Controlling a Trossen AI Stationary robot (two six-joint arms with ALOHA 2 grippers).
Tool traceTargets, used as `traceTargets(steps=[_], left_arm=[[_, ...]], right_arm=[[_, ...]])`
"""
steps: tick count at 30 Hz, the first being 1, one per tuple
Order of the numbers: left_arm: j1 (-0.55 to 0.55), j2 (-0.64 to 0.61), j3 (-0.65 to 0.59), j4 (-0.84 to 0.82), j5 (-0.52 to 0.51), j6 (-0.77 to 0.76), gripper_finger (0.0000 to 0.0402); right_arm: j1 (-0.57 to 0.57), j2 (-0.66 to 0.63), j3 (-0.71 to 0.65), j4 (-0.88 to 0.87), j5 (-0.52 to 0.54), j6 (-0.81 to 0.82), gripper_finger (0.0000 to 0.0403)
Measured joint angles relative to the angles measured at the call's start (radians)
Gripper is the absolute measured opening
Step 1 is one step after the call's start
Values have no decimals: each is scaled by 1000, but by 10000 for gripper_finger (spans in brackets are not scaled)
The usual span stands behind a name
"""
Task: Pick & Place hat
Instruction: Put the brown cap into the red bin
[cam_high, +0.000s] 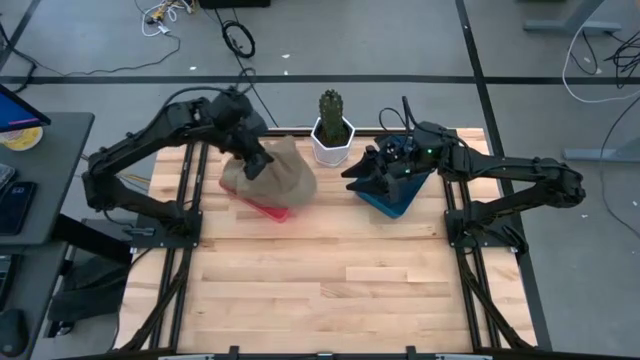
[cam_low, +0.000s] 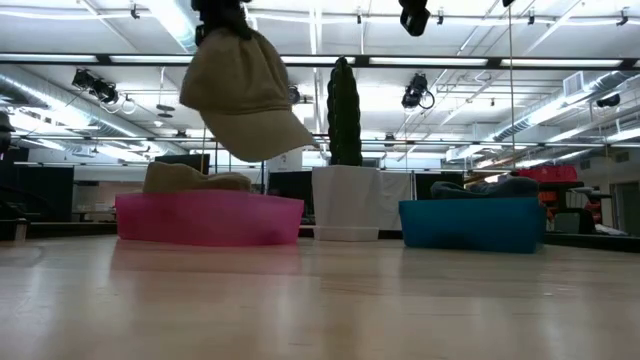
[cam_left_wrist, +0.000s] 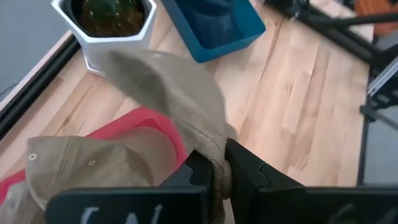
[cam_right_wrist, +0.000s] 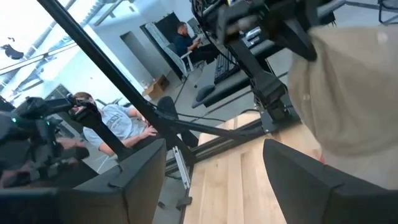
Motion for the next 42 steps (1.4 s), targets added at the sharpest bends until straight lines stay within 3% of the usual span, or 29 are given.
traceTargets(steps=[13,21,42], left_arm=[[13,160,0,-58,-8,66,27],[38,163,0,-159,-14,66,26],[83,128,0,-164,-48,92,27]], right_arm=[[0,0,0,5,0,-7,269],[0,0,0,4,0,-23,269],[1,1,0,-3,0,-26,269]])
